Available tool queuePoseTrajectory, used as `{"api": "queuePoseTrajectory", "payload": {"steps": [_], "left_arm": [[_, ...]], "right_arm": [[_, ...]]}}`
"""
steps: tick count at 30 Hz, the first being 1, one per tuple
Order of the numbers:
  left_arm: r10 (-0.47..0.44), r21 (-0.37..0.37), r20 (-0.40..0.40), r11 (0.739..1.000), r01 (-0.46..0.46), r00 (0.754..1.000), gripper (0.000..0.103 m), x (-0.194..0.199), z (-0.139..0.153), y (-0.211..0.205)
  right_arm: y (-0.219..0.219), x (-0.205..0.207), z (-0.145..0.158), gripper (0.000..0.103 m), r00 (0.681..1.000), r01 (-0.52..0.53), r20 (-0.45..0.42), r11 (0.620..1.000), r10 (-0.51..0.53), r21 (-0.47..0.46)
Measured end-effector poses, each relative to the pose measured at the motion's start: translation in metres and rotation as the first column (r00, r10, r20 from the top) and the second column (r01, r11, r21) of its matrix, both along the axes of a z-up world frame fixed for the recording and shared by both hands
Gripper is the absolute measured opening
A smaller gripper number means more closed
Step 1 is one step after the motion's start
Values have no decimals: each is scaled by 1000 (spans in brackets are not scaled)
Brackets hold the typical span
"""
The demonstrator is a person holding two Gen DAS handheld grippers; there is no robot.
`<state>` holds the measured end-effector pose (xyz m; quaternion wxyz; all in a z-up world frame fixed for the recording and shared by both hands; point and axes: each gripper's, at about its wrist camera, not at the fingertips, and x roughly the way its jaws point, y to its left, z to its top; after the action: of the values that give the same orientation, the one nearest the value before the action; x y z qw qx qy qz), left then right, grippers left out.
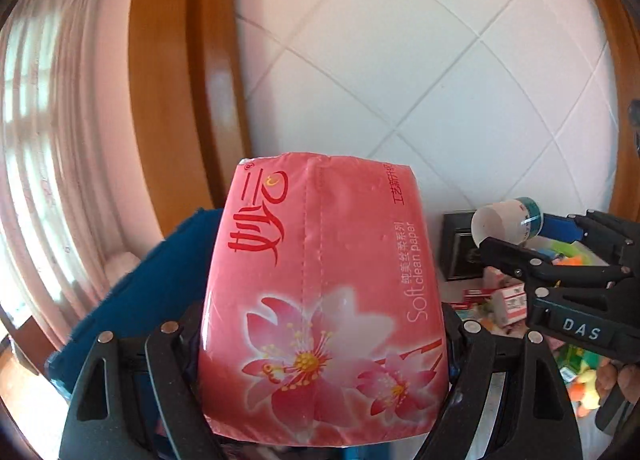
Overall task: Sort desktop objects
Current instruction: 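Carry the tissue pack over the crate while right grasps and lifts the pill bottle, then open left gripper to drop the tissue pack while right drops the pill bottle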
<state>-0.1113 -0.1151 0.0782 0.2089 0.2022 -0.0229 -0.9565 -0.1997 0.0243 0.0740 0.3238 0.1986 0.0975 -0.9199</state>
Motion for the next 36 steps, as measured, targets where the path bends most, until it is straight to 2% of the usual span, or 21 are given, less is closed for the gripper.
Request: {"api": "queuePoseTrajectory", "payload": {"steps": [3, 6, 10, 14, 19, 25, 27, 29, 31, 34, 36], "left_arm": [[78, -37, 31, 996, -77, 996, 83, 14, 4, -54], [125, -25, 73, 992, -123, 989, 83, 21, -2, -102], [143, 42, 127, 988, -150, 982, 83, 19, -17, -156], [122, 96, 169, 986, -139, 978, 83, 25, -35, -188], [79, 155, 206, 981, -113, 975, 84, 21, -49, -205], [59, 187, 267, 976, -111, 962, 84, 15, -63, -220], [50, 206, 292, 972, -114, 955, 84, 14, -70, -229], [50, 208, 318, 971, -121, 947, 85, 13, -74, -232], [51, 203, 332, 971, -125, 942, 85, 14, -76, -231], [44, 205, 313, 972, -113, 949, 85, 20, -70, -230], [44, 206, 299, 972, -110, 953, 85, 22, -64, -229]], "right_arm": [[-66, 9, 6, 60, 998, -65, 0, 998, 65, 14], [-125, 17, 3, 60, 993, -118, 34, 993, 117, 28], [-186, 16, -5, 60, 988, -141, 70, 988, 137, 57], [-226, 13, -18, 60, 987, -132, 104, 985, 121, 109], [-254, 2, -33, 60, 987, -96, 140, 981, 73, 166], [-255, -6, -45, 62, 991, -47, 131, 978, 21, 202], [-256, -5, -47, 75, 992, -30, 122, 977, 4, 209], [-254, -6, -47, 85, 993, -18, 120, 977, -8, 213], [-250, -3, -45, 89, 993, -3, 112, 977, -22, 213], [-243, -2, -43, 101, 993, 14, 110, 977, -38, 211], [-238, -1, -42, 103, 993, 22, 109, 978, -46, 209]]}}
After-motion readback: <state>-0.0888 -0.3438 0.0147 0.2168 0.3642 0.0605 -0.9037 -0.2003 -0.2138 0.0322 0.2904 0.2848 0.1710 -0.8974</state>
